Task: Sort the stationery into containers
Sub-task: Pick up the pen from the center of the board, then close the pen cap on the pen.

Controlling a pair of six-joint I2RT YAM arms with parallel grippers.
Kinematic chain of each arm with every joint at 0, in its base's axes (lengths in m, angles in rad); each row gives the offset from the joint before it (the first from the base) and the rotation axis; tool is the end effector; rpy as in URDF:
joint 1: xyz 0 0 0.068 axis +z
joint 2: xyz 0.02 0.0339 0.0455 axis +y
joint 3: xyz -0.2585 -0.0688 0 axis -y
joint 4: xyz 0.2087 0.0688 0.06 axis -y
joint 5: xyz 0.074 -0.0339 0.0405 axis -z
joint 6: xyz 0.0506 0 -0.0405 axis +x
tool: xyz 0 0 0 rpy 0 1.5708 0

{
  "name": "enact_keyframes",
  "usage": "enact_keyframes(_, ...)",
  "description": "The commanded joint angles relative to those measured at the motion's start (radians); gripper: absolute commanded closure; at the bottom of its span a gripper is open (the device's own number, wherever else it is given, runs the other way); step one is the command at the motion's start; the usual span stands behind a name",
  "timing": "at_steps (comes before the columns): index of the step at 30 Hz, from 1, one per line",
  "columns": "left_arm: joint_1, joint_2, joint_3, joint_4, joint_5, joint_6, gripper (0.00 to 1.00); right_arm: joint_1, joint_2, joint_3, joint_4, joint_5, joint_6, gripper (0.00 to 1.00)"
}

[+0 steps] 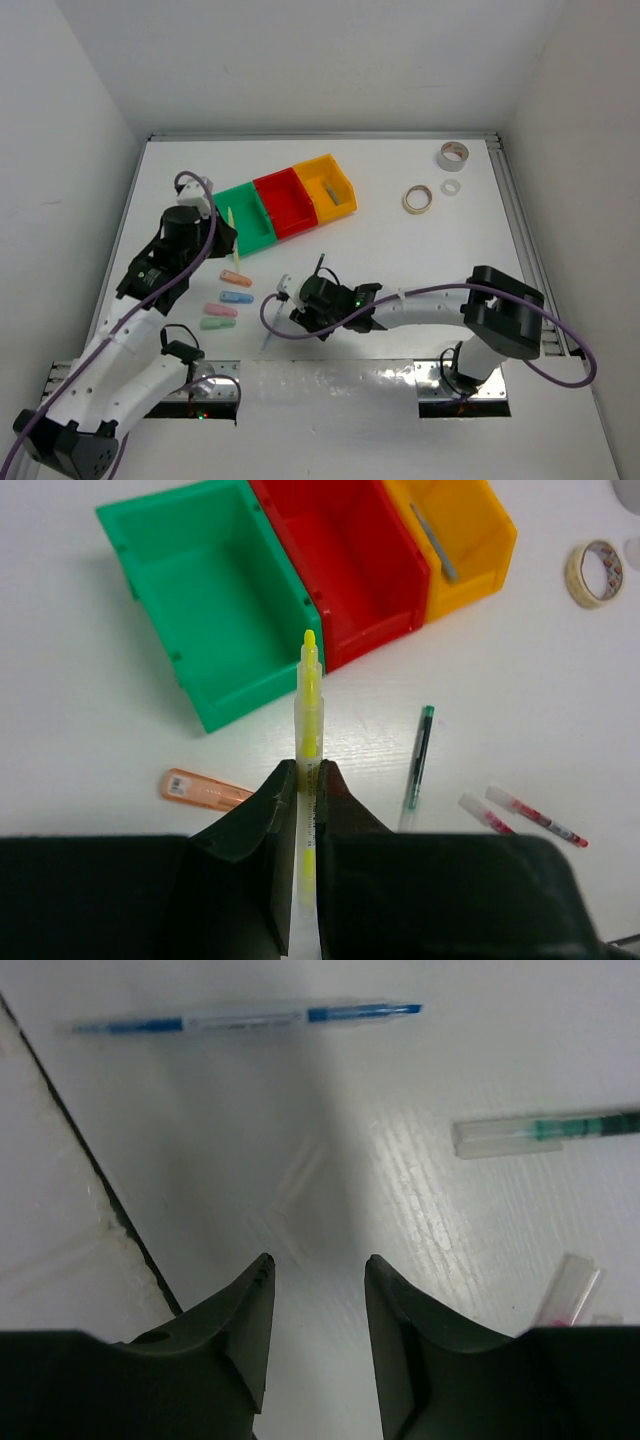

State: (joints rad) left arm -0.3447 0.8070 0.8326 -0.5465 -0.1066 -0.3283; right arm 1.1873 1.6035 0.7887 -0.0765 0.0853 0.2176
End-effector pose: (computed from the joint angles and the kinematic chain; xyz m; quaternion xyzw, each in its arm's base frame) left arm 0.1488 -0.0477 0.3036 -0.0196 0.8643 -0.1217 0.4876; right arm 0.1138 0.2705 0.1644 -0.4265 0.8400 0.1844 0.2801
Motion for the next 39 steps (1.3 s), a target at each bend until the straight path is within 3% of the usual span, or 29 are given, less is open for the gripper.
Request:
enact_keyframes(1,0.033,-0.057,0.005,-0.018,-0.05,0.021,1.0,0.006,0.024,0.027,-0.011,-0.103,-0.208,0.59)
enact_keyframes(4,0.056,-0.091,-0.012,-0.038,-0.062,0.011,1.0,0.006,0.065,0.07,-0.08,-0.147,-0.297,0.59)
enact_keyframes(13,0.081,-0.12,-0.02,-0.041,-0.064,-0.008,1.0,0.006,0.202,0.17,-0.123,-0.2,-0.359,0.6)
enact_keyframes(21,0.087,-0.103,-0.02,-0.021,-0.065,0.0,1.0,0.006,0.224,0.141,-0.155,-0.168,-0.365,0.73)
enact_keyframes(35,0.092,-0.085,-0.041,0.0,-0.048,-0.008,1.0,0.029,0.185,0.104,-0.238,-0.087,-0.388,0.63)
enact_keyframes(39,0.093,-0.083,-0.046,0.0,-0.044,-0.011,1.0,0.034,0.194,0.104,-0.232,-0.087,-0.377,0.66)
